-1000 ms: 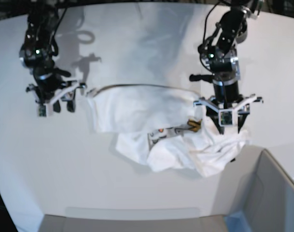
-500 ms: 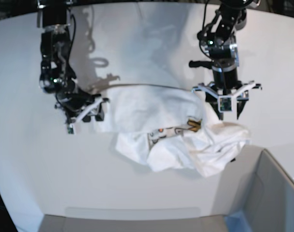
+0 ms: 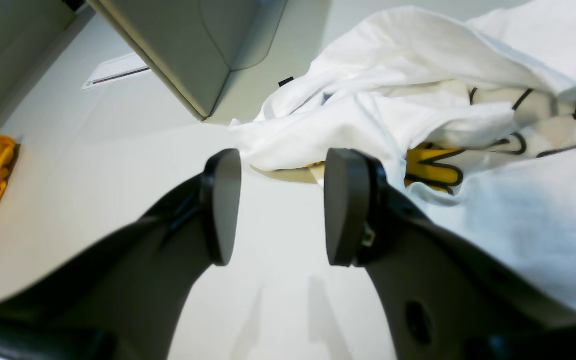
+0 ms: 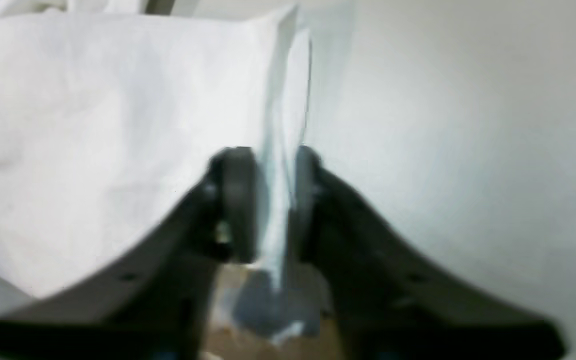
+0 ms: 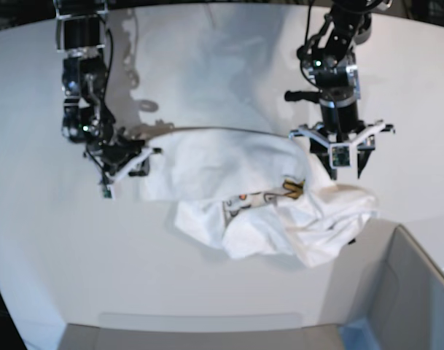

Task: Layout the t-shirt on the table in an organized manner, then fold the t-shirt properly
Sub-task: 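Grasp the shirt edge with the right gripper and pull it away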

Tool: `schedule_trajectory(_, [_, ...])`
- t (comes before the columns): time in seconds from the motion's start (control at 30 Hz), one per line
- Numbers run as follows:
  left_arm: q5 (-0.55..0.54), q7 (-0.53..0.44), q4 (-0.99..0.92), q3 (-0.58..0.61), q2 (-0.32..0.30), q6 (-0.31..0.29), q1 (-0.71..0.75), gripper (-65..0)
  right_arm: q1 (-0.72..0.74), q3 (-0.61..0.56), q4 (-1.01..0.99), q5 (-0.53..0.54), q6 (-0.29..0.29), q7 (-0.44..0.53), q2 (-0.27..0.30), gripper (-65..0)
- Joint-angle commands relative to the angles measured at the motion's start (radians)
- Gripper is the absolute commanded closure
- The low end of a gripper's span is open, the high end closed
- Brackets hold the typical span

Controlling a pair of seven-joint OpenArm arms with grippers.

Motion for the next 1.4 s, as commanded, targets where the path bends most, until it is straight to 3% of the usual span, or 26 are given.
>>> schedule_trajectory(0.0, [0.021,-0.023,0.021,-0.005,0.002,0.006,-0.007,-28.0,0.022,-0.005,0.019,0.008,0.005,0.021,0.024,0.0])
schedule_trajectory(0.17, [0.021,-0.023,0.021,0.001,0.002,0.006,-0.007,-27.9,0.013,-0.061,0.052,0.008,0.002,0.020,0.077,0.0])
schedule_trajectory(0.37, [0.021,-0.023,0.021,0.001,0.002,0.008,-0.007,-27.9,-0.144,-0.075,0.358,-0.059,0.001,0.024,0.148,0.0])
schedule_trajectory(0.57, [0.015,-0.023,0.020,0.001,0.004,0.011,-0.007,-27.9,-0.349,-0.076,0.610,-0.322,0.007,0.026,0.159,0.0])
schedule_trajectory(0.67, [0.015,-0.023,0.020,0.001,0.012,0.012,-0.007,-27.9,-0.466,-0.090,0.610,-0.455,0.007,0.113,0.173,0.0])
schedule_trajectory(0.8, [0.020,-0.023,0.015,-0.007,0.041,0.012,-0.007,-28.0,-0.644,-0.239,0.609,-0.667,-0.001,0.277,0.278,0.0])
schedule_trajectory(0.87, [0.017,-0.023,0.015,-0.002,0.044,0.012,-0.007,-28.0,-0.667,-0.335,0.602,-0.768,-0.001,0.277,0.315,0.0])
schedule_trajectory(1.03, [0.015,-0.023,0.015,0.003,0.045,0.012,-0.007,-28.0,-0.661,-0.432,0.599,-0.958,-0.025,0.181,0.289,0.0])
schedule_trajectory(1.13, [0.015,-0.023,0.015,0.003,0.045,0.012,-0.004,-28.0,-0.661,-0.434,0.601,-0.985,-0.065,0.170,0.274,0.0])
schedule_trajectory(1.27, [0.015,-0.023,0.015,0.003,0.045,0.012,0.013,-28.0,-0.664,-0.437,0.604,-0.983,-0.070,0.172,0.277,0.0])
schedule_trajectory(1.37, [0.015,-0.023,0.014,0.003,0.045,0.012,0.014,-28.0,-0.664,-0.441,0.604,-0.983,-0.071,0.170,0.277,-12.2])
